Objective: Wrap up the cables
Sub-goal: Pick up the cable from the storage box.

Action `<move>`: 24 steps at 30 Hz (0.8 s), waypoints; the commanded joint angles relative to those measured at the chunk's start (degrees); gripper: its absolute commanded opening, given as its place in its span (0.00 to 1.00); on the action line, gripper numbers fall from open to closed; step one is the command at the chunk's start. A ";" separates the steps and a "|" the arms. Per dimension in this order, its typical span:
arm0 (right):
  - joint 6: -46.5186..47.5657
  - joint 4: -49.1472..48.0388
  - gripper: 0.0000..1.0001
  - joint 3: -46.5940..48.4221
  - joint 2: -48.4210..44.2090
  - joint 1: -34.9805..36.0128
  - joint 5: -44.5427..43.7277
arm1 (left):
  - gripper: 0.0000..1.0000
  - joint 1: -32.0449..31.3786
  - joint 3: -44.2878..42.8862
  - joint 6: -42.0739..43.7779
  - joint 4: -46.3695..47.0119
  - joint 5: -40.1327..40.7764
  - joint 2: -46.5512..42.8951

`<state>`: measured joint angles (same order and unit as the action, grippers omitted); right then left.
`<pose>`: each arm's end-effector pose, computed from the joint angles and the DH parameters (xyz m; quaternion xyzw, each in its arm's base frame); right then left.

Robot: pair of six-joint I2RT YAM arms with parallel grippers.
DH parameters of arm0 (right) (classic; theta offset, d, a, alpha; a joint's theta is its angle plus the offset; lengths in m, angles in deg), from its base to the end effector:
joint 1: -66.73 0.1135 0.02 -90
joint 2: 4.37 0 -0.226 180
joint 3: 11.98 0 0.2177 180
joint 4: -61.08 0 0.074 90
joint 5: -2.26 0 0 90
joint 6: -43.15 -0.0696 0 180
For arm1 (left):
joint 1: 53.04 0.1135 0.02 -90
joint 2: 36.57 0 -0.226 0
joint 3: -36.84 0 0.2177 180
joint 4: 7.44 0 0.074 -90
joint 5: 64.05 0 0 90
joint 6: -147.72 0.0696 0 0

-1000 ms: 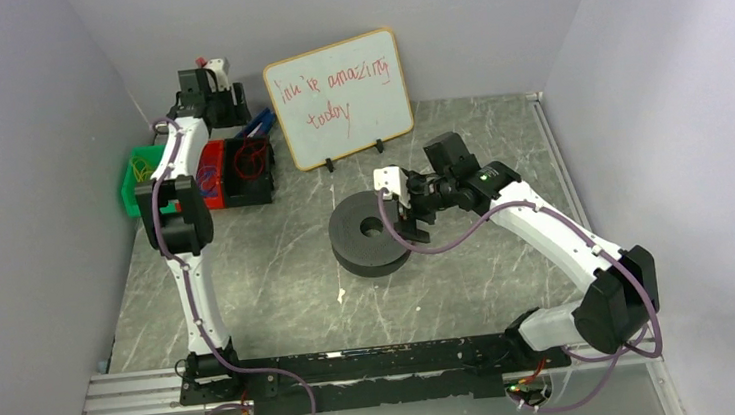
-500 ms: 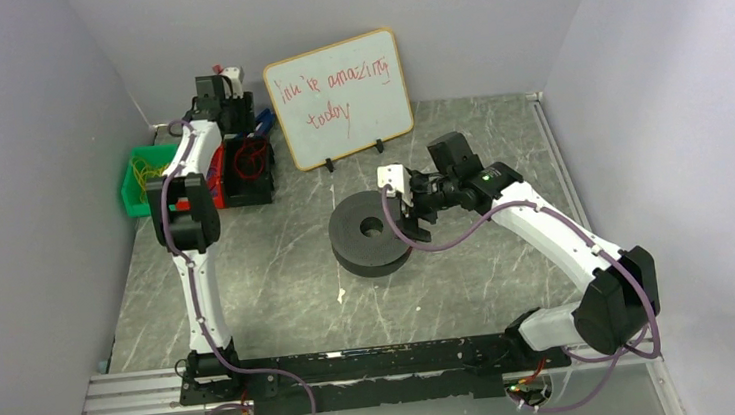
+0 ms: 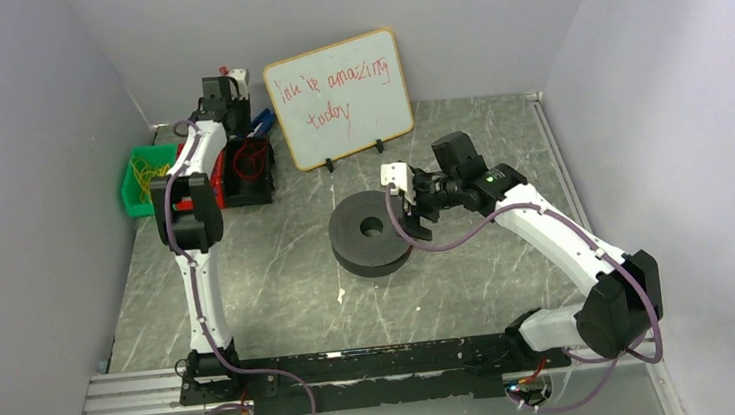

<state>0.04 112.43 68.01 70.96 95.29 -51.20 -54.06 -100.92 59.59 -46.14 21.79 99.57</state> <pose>0.2163 0.1649 0.2553 -0.6315 0.6273 0.2318 0.3924 0.5148 -0.0142 0.1898 0.0387 0.8940 -0.0292 0.4455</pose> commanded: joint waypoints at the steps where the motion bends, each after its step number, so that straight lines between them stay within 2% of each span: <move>1: -0.61 -2.96 0.90 -0.09 -2.11 -0.39 1.52 | 0.03 -0.21 1.11 -1.09 2.38 2.42 -6.40; 11: -3.09 -5.59 0.92 0.17 -3.48 -0.89 -1.60 | 0.03 -0.17 -1.23 -1.52 4.10 6.23 -24.24; 16: -5.75 -6.28 0.99 2.75 -2.89 -0.87 -3.02 | 0.03 -0.23 -2.41 -5.05 1.41 3.01 -33.88; 21: -7.67 -4.04 0.99 7.67 -1.63 -0.87 -2.41 | 0.03 -1.87 -1.80 -6.39 -1.51 -0.70 -43.18; 24: -8.72 -3.28 0.99 10.20 -1.62 -0.87 -1.15 | 0.03 -2.36 -4.01 -8.55 -3.92 -7.73 -46.81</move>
<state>-6.12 109.15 73.01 69.65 94.66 -53.81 -55.35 -102.12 54.60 -45.99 22.58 56.09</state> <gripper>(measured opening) 0.989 0.034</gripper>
